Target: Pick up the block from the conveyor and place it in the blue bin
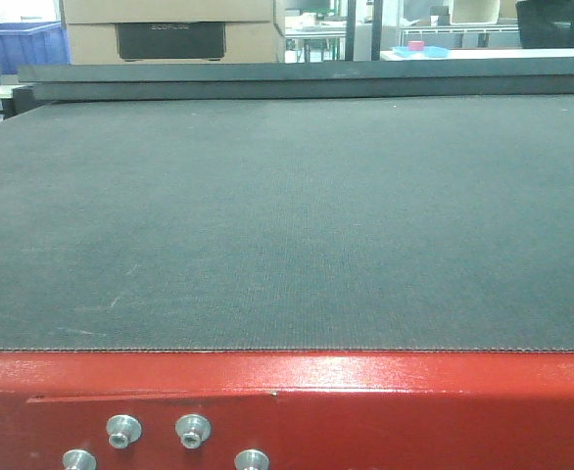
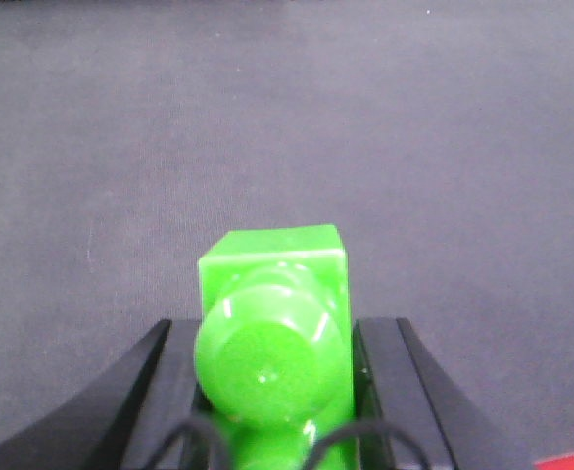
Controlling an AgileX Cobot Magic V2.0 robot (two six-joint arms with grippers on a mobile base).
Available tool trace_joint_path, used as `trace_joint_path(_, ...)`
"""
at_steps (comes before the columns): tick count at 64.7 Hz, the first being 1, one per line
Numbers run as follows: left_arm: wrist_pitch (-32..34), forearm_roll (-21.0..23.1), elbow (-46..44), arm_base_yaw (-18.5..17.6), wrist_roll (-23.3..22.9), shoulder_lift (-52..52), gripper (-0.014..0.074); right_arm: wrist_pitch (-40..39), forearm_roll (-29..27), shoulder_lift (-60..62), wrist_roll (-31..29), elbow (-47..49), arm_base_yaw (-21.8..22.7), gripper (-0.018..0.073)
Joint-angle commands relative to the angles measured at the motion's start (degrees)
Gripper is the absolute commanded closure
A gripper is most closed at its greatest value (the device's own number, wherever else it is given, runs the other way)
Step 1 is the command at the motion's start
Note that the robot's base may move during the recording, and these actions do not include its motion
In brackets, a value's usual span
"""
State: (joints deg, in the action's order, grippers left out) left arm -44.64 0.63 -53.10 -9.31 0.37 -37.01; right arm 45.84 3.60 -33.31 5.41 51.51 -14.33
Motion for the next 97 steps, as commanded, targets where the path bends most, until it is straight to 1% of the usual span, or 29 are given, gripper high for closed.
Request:
trace_joint_path(1, 0.59, 0.17, -2.08, -0.39, -0.37, 0.38, 0.0707, 1.86, 0.68, 0.33, -0.41, 2.62, -0.13, 0.0713)
trace_joint_path(97, 1.04, 0.17, -2.44, -0.39, -0.37, 0.38, 0.0707, 1.67, 0.68, 0.33, -0.41, 3.64, -0.13, 0.0713)
